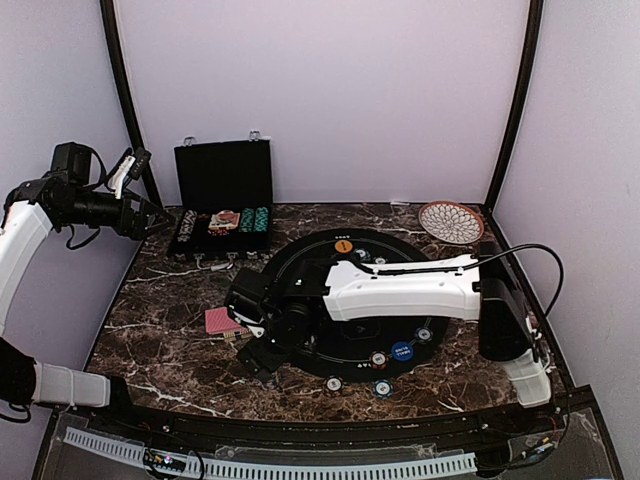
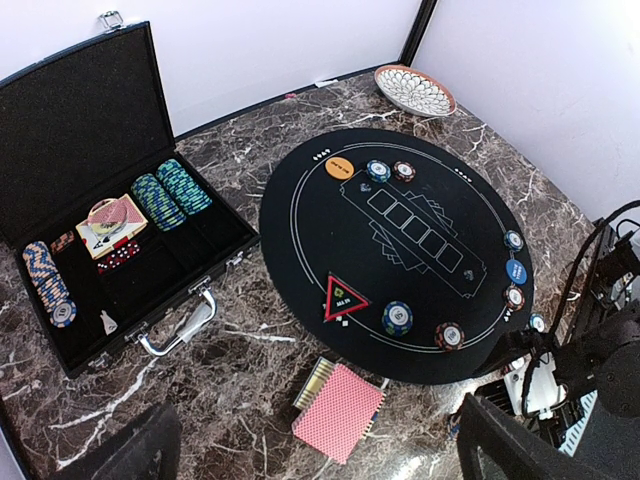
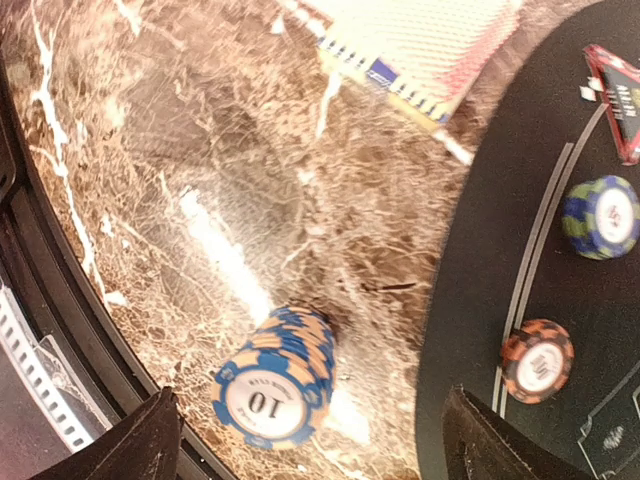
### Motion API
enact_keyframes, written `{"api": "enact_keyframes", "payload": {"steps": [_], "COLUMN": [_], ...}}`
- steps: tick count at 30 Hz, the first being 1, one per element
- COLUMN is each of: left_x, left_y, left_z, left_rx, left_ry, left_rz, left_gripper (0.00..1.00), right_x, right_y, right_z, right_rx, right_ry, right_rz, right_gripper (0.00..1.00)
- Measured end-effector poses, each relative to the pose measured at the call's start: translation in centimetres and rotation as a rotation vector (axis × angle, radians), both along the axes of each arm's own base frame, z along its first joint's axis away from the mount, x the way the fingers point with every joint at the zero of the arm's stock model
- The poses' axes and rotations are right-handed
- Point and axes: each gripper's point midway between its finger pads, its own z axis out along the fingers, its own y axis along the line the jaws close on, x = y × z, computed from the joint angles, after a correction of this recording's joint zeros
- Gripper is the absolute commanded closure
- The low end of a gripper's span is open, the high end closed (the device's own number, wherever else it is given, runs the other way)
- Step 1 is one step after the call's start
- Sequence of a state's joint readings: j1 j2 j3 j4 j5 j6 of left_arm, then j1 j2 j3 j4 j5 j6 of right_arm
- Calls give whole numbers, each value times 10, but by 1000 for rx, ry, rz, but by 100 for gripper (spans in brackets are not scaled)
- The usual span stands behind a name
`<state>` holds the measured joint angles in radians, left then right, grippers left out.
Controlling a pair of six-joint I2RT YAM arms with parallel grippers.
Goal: Distribute texas hold em gaming equipment
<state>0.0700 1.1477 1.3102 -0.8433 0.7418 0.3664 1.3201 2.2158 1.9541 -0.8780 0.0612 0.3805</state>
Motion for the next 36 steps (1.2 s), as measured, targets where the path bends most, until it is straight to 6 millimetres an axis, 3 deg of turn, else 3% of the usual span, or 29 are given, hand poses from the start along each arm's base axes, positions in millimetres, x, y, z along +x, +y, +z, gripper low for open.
{"api": "enact_keyframes", "payload": {"steps": [12,23,36], "left_x": [-1,-2,-10], "left_y": [0,0,-1], "left_z": [0,1,7], "left_rx": [4,5,10], "left_ry": [-3,-7,-26], "left_rz": [-4,-5,-8], "left_gripper": [1,1,1], "right_x": [-5,-7,-8], "right_y": [13,9,9], "right_z": [-2,-19,-29], "right_rx": [4,-44,-59], "right_ry": [23,32,40], "right_rz": [63,81,80], "right_gripper": [19,31,37]}}
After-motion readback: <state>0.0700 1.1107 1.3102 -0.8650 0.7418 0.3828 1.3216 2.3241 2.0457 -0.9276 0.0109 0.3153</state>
